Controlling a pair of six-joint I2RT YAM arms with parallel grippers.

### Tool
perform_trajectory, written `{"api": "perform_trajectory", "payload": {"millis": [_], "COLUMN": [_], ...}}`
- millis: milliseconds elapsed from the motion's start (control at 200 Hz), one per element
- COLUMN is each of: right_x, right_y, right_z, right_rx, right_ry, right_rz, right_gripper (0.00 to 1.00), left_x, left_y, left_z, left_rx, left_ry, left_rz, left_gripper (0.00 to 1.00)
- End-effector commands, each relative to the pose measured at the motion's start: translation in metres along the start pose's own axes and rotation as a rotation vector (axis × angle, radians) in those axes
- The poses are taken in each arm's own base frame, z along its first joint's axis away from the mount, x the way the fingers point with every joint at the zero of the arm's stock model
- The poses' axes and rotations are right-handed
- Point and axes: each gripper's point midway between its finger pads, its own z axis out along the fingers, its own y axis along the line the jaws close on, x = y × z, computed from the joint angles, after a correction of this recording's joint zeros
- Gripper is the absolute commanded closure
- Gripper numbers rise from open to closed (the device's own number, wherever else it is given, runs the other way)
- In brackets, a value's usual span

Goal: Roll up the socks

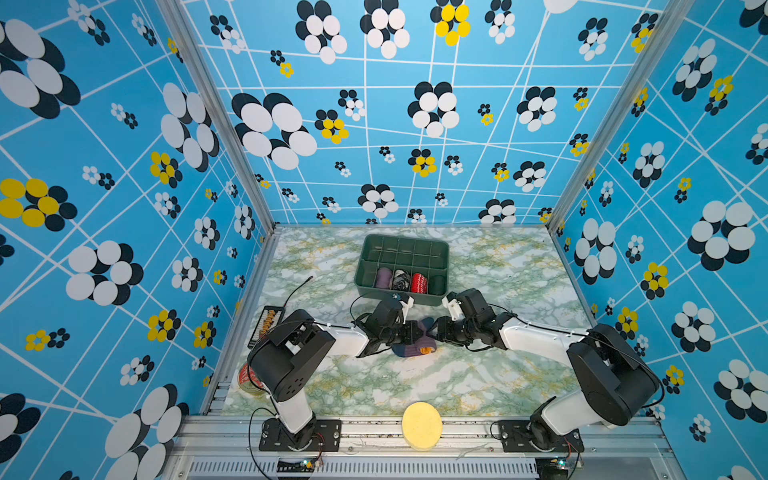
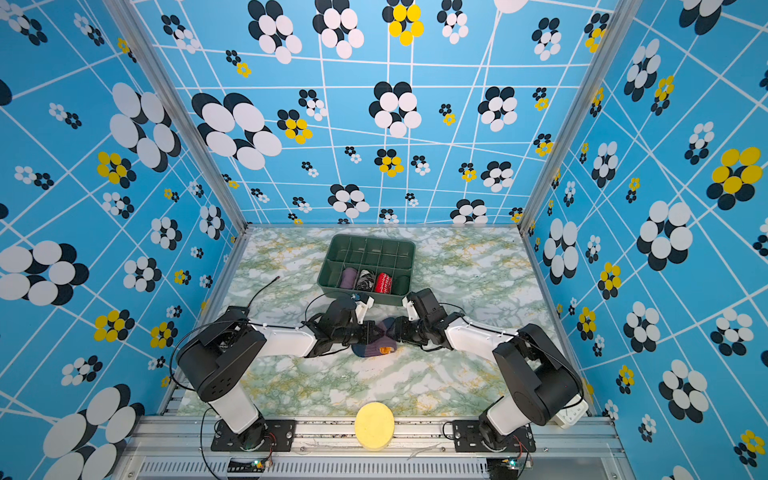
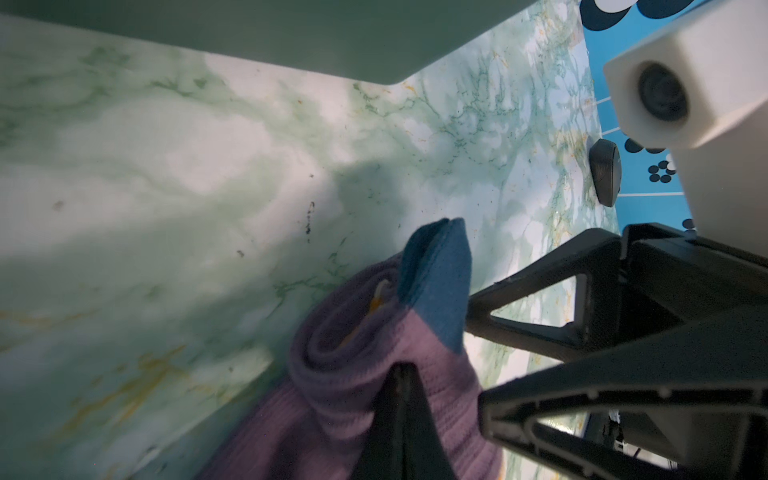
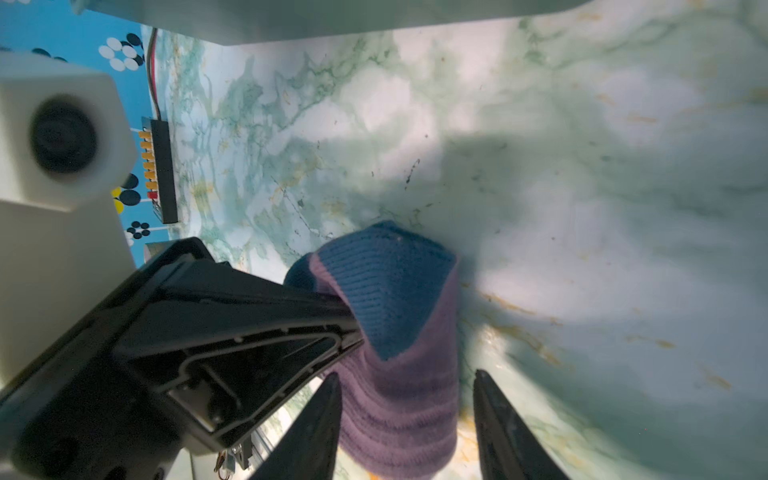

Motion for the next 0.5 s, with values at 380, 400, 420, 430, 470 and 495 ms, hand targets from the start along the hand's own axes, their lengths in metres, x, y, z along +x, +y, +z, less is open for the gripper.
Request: {"api": "perform_trajectory", "payload": {"millis": [380,400,420,430,470,495], "right_x": [0.001,0.001,0.001,0.001,0.001,0.001], "right_y": [-0.005,-0.005,-0.005,-0.005,-0.005,-0.005], "right_z": [0.021,0.021,0.022,0.022,0.022,0.022], "right_rx": [-0.061,-0.063,-0.065,-0.065,-0.065,-0.065], "right_ry": [0.023,0.024,0.025,0.025,0.025,0.025], "right_rz": [0.064,0.066,0.068,0.067,0.068,0.066], "right_gripper": [0.48,0.48,0.48,0.48,0.48,0.48], "left_x": [0.04,0.04,0.04,0.04,0.04,0.041], "left_y": [0.049,0.049,0.049,0.049,0.049,0.05], "left_z": [-0.004,-0.004,-0.004,-0.004,-0.005,-0.004], "left_rx": [-0.128,-0.128,-0.128,-0.128,-0.128,-0.129], "left_ry": [0.11,0.111,0.11,0.111,0.111,0.112], "left_rz": [-0.094,-0.095,-0.094,-0.095,-0.096,-0.096], "left_gripper": [1.0,1.0,1.0,1.0,1.0,1.0]}}
